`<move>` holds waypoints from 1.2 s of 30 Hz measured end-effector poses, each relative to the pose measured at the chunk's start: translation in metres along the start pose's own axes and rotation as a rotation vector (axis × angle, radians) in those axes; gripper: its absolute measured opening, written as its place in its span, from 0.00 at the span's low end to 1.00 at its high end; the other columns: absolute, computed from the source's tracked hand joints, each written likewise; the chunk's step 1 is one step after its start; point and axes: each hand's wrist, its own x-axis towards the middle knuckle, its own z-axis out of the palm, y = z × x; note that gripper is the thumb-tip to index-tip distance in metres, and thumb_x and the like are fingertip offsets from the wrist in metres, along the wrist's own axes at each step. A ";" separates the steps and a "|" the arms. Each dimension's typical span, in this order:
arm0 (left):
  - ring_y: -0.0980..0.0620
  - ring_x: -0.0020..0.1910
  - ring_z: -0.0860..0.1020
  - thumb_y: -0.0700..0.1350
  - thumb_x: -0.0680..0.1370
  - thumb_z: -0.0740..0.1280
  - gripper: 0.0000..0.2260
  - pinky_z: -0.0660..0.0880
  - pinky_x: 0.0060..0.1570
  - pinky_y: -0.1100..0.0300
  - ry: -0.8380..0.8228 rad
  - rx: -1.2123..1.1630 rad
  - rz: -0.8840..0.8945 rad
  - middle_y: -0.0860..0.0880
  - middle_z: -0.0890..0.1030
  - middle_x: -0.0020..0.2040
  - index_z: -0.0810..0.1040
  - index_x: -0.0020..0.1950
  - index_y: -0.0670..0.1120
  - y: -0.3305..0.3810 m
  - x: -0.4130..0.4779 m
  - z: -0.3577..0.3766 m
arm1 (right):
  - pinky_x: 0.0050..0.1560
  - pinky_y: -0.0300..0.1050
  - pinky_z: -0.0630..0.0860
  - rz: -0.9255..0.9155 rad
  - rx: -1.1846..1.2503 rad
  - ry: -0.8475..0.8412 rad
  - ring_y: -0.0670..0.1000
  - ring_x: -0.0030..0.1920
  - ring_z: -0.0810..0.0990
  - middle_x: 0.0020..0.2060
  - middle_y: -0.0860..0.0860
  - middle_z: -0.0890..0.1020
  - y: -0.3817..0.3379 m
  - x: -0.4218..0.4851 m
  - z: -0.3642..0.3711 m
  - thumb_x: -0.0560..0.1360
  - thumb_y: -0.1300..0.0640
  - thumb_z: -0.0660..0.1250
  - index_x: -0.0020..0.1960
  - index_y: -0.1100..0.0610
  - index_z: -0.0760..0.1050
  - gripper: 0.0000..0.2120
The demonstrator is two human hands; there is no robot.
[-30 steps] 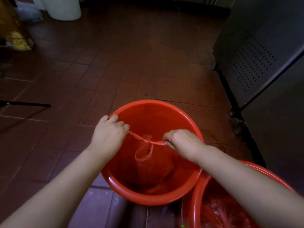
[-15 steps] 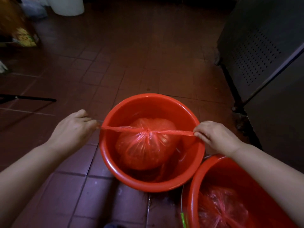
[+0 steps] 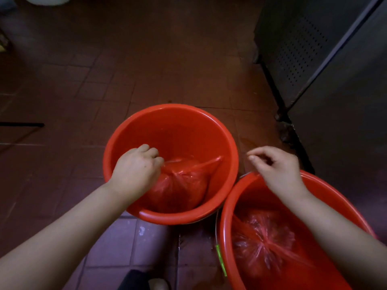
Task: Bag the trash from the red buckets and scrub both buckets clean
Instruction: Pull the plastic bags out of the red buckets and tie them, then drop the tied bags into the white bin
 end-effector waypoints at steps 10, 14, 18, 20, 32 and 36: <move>0.45 0.39 0.75 0.52 0.69 0.73 0.11 0.68 0.33 0.58 -0.189 -0.316 -0.230 0.49 0.77 0.34 0.77 0.35 0.46 0.030 0.026 0.016 | 0.47 0.37 0.66 0.283 -0.227 -0.736 0.42 0.48 0.76 0.45 0.39 0.72 0.054 -0.108 0.044 0.72 0.49 0.68 0.58 0.52 0.75 0.16; 0.49 0.35 0.75 0.53 0.71 0.72 0.11 0.65 0.33 0.59 -0.553 -0.516 -0.446 0.51 0.75 0.32 0.75 0.34 0.49 0.039 0.036 -0.006 | 0.54 0.45 0.69 0.306 -0.325 -0.785 0.54 0.54 0.78 0.50 0.52 0.79 0.032 -0.107 0.023 0.75 0.55 0.65 0.52 0.55 0.78 0.08; 0.46 0.41 0.78 0.43 0.73 0.72 0.05 0.68 0.38 0.59 -0.680 -0.698 -0.641 0.46 0.80 0.35 0.78 0.37 0.46 0.032 0.045 -0.038 | 0.50 0.50 0.70 0.708 -0.126 -0.425 0.55 0.42 0.80 0.37 0.53 0.82 0.010 -0.104 -0.032 0.71 0.61 0.71 0.39 0.53 0.81 0.05; 0.41 0.47 0.79 0.41 0.75 0.69 0.05 0.71 0.45 0.55 -0.630 -0.676 -0.730 0.39 0.82 0.44 0.80 0.45 0.39 0.028 0.056 -0.062 | 0.46 0.54 0.75 0.954 0.005 -0.270 0.57 0.37 0.81 0.29 0.51 0.81 -0.003 -0.099 -0.064 0.71 0.64 0.69 0.33 0.54 0.76 0.10; 0.39 0.50 0.78 0.43 0.77 0.66 0.07 0.71 0.45 0.54 -0.470 -0.578 -0.751 0.38 0.81 0.49 0.80 0.48 0.39 0.028 0.112 -0.317 | 0.44 0.53 0.76 1.022 0.152 -0.078 0.57 0.40 0.82 0.29 0.47 0.79 -0.173 -0.020 -0.249 0.74 0.61 0.67 0.34 0.49 0.75 0.12; 0.41 0.49 0.78 0.43 0.76 0.67 0.05 0.70 0.44 0.56 -0.397 -0.570 -0.715 0.42 0.80 0.47 0.80 0.45 0.43 0.003 0.115 -0.425 | 0.45 0.42 0.68 0.787 0.036 -0.142 0.52 0.42 0.78 0.37 0.48 0.77 -0.251 0.032 -0.315 0.74 0.62 0.68 0.39 0.50 0.74 0.09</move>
